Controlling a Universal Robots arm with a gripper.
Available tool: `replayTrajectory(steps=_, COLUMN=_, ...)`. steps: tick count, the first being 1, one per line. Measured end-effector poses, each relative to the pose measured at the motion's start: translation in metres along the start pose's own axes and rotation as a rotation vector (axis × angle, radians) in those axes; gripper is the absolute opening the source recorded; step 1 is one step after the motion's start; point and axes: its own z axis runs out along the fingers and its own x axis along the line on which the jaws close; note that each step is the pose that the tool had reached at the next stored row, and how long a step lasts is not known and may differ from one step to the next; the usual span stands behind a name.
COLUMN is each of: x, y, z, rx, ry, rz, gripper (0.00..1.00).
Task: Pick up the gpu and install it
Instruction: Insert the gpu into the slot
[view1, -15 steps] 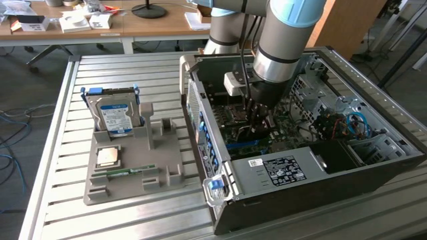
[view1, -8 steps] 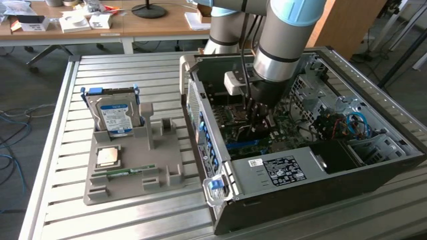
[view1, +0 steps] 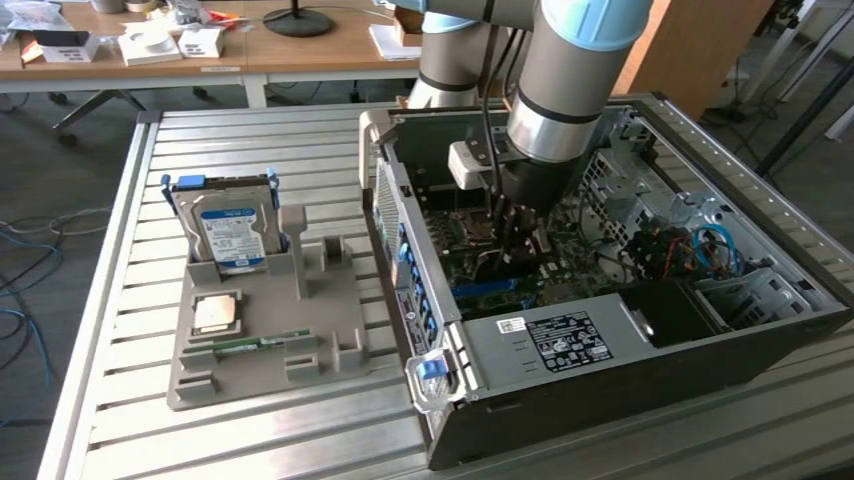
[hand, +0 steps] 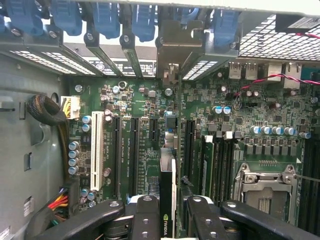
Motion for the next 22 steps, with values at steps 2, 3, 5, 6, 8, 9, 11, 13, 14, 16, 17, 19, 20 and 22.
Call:
replayTrajectory(steps=2, x=-0.0002, y=0.0000, z=0.0002, rx=0.0005, ry=-0.0022, rz=0.000, gripper=0.26)
replayTrajectory(steps=3, x=-0.0002, y=0.0000, z=0.0002, rx=0.0006, ry=-0.0027, rz=0.000, gripper=0.26)
replayTrajectory(steps=5, x=-0.0002, y=0.0000, z=0.0004, rx=0.0005, ry=-0.0028, rz=0.002, gripper=0.26)
replayTrajectory(steps=6, x=-0.0002, y=0.0000, z=0.0004, rx=0.0005, ry=-0.0027, rz=0.004, gripper=0.26)
replayTrajectory(steps=8, x=-0.0002, y=0.0000, z=0.0007, rx=0.0009, ry=-0.0029, rz=0.012, gripper=0.26)
replayTrajectory(steps=9, x=-0.0002, y=0.0000, z=0.0008, rx=0.0011, ry=-0.0029, rz=0.018, gripper=0.26)
replayTrajectory(steps=11, x=-0.0002, y=0.0000, z=0.0009, rx=0.0012, ry=-0.0028, rz=0.025, gripper=0.26)
replayTrajectory(steps=13, x=-0.0002, y=0.0000, z=0.0009, rx=0.0012, ry=-0.0028, rz=0.025, gripper=0.26)
replayTrajectory(steps=14, x=-0.0002, y=0.0000, z=0.0010, rx=0.0013, ry=-0.0029, rz=0.025, gripper=0.26)
replayTrajectory(steps=16, x=0.0001, y=0.0001, z=0.0014, rx=0.0014, ry=-0.0032, rz=0.025, gripper=0.26)
replayTrajectory(steps=17, x=0.0006, y=0.0000, z=0.0015, rx=0.0013, ry=-0.0030, rz=0.025, gripper=0.26)
replayTrajectory(steps=19, x=0.0012, y=0.0001, z=0.0019, rx=0.0014, ry=-0.0031, rz=0.026, gripper=0.26)
replayTrajectory(steps=20, x=0.0013, y=0.0001, z=0.0019, rx=0.0014, ry=-0.0030, rz=0.027, gripper=0.26)
replayTrajectory(steps=22, x=0.0013, y=0.0000, z=0.0020, rx=0.0013, ry=-0.0028, rz=0.027, gripper=0.26)
